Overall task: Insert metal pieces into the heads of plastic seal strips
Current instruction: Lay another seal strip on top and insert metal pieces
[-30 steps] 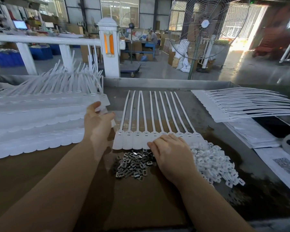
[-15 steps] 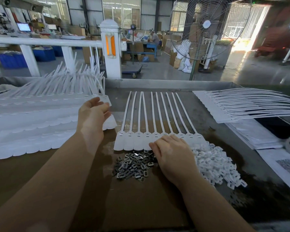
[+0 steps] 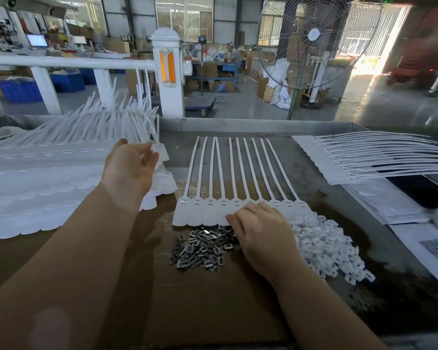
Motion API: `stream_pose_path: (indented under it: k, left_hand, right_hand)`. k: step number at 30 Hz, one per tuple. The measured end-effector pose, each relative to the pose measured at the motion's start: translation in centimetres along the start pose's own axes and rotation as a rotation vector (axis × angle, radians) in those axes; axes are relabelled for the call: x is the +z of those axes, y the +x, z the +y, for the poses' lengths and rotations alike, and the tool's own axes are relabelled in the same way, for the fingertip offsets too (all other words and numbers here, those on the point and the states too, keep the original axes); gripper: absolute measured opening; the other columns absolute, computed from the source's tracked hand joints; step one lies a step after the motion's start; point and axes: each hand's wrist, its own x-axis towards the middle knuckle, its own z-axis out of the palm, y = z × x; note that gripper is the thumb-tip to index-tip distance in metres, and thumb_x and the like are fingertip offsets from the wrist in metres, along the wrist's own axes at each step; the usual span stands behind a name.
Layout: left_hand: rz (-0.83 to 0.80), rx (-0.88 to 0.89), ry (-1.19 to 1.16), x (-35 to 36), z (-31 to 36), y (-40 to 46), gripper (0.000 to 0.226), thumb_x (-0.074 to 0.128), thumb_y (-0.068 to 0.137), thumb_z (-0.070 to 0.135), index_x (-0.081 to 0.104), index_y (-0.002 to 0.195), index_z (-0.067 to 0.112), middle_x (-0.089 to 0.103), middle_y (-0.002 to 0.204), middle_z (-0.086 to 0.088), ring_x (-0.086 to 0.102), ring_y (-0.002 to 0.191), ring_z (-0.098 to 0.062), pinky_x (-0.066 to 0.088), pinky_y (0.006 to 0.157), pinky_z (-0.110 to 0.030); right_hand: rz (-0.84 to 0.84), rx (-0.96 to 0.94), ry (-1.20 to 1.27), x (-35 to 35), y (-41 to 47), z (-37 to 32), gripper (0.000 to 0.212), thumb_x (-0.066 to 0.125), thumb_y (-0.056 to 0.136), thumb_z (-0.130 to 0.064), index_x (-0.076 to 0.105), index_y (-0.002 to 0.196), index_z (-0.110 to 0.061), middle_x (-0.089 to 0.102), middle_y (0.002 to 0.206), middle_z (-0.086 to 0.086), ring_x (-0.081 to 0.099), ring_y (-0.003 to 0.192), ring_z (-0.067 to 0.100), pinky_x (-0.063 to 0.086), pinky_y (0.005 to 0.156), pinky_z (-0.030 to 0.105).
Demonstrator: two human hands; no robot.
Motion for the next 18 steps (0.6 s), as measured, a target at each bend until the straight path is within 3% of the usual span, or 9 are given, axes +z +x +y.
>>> stream_pose_path:
  k: [4,9,13,18]
  left_hand:
    - [0.004,-0.08,-0.116,0.2,0.7,0.5,0.058,0.053,0.089,-0.008,0.042,0.139,0.018,0.042,0.117,-0.015,0.057,0.105,-0.027,0.057,0.076,-0.031]
    - [-0.007,-0.153,-0.202,0.1,1.0,0.5,0.046,0.055,0.087,-0.008,0.046,0.13,0.007,0.055,0.115,-0.019,0.064,0.096,-0.02,0.059,0.067,-0.027]
    - [-0.047,-0.126,-0.169,0.0,0.9,0.1,0.06,0.053,0.089,-0.007,0.037,0.142,0.015,0.058,0.117,-0.014,0.066,0.094,-0.014,0.056,0.077,-0.025]
    - [-0.138,-0.143,-0.153,0.4,0.3,-1.2,0.052,0.053,0.089,-0.006,0.042,0.137,0.01,0.056,0.121,-0.014,0.066,0.094,-0.013,0.055,0.081,-0.025]
  right_hand:
    - [-0.031,0.0,-0.003,-0.1,0.1,0.0,0.039,0.04,0.094,-0.034,0.066,0.077,-0.011,0.066,0.08,0.003,0.058,0.077,0.021,0.044,0.073,0.032]
    - [-0.012,-0.004,-0.005,-0.2,0.1,-0.1,0.046,0.033,0.095,-0.037,0.066,0.075,-0.012,0.066,0.078,0.002,0.059,0.076,0.02,0.046,0.072,0.031]
    - [-0.019,0.002,-0.004,-0.3,0.1,-0.2,0.041,0.04,0.094,-0.034,0.066,0.074,-0.011,0.067,0.079,0.003,0.059,0.077,0.021,0.046,0.072,0.032]
    - [-0.004,-0.002,-0.008,-0.3,0.2,-0.2,0.047,0.032,0.095,-0.038,0.066,0.074,-0.012,0.067,0.078,0.002,0.059,0.076,0.019,0.046,0.072,0.031]
